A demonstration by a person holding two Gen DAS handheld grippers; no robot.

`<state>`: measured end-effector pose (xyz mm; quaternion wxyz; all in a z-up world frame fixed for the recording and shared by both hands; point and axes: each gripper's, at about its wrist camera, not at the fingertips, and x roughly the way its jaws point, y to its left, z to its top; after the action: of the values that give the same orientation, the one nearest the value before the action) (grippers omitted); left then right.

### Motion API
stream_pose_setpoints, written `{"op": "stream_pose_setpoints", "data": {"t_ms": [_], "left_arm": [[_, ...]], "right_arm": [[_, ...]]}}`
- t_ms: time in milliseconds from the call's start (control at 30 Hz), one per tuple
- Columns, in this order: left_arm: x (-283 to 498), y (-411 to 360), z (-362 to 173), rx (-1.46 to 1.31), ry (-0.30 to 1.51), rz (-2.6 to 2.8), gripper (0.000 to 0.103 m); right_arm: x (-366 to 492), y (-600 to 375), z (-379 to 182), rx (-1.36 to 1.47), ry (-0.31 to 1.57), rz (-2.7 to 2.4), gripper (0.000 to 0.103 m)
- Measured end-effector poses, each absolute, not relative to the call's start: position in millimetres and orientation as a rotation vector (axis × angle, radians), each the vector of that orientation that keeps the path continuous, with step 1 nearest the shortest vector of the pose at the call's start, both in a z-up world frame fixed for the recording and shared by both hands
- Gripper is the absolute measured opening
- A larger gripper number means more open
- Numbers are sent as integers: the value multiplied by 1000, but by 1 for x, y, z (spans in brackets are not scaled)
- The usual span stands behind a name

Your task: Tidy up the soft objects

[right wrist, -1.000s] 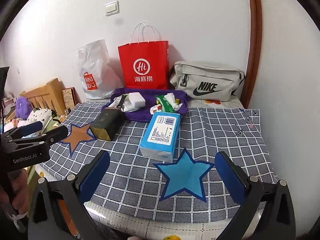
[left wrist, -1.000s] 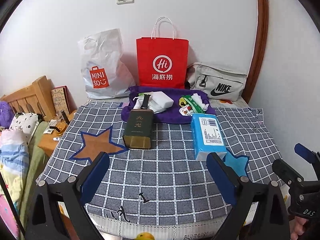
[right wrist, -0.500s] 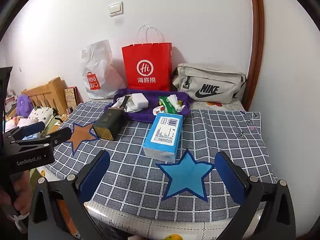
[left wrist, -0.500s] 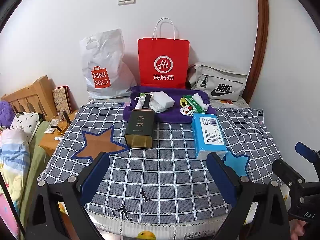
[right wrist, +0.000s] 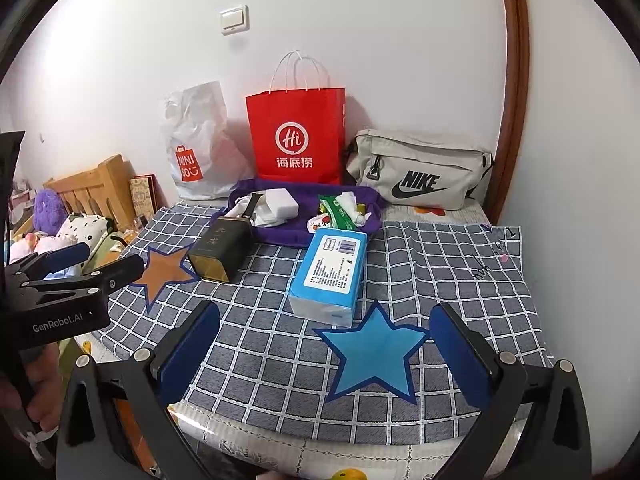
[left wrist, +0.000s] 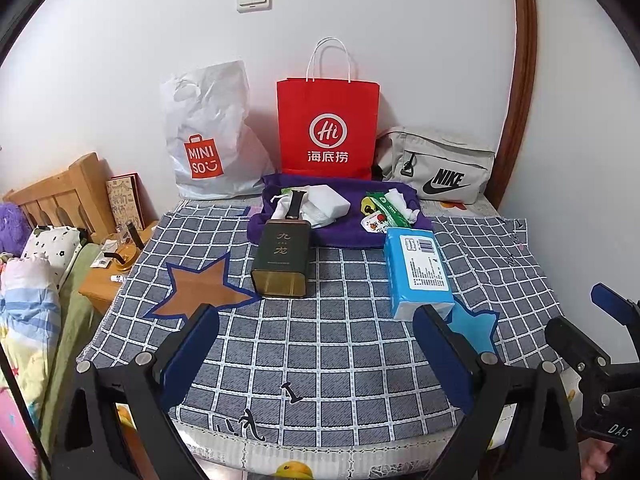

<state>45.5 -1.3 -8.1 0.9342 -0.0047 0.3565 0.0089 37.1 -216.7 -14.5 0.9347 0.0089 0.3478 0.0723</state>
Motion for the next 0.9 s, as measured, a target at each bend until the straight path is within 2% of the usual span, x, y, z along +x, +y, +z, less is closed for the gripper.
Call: {"op": "stream_pose_setpoints", "data": {"t_ms": [900], "left_arm": [[45,-1,-7,-5,730,16,98]], "right_arm": [[34,-218,-10,22,708,149,103]]}}
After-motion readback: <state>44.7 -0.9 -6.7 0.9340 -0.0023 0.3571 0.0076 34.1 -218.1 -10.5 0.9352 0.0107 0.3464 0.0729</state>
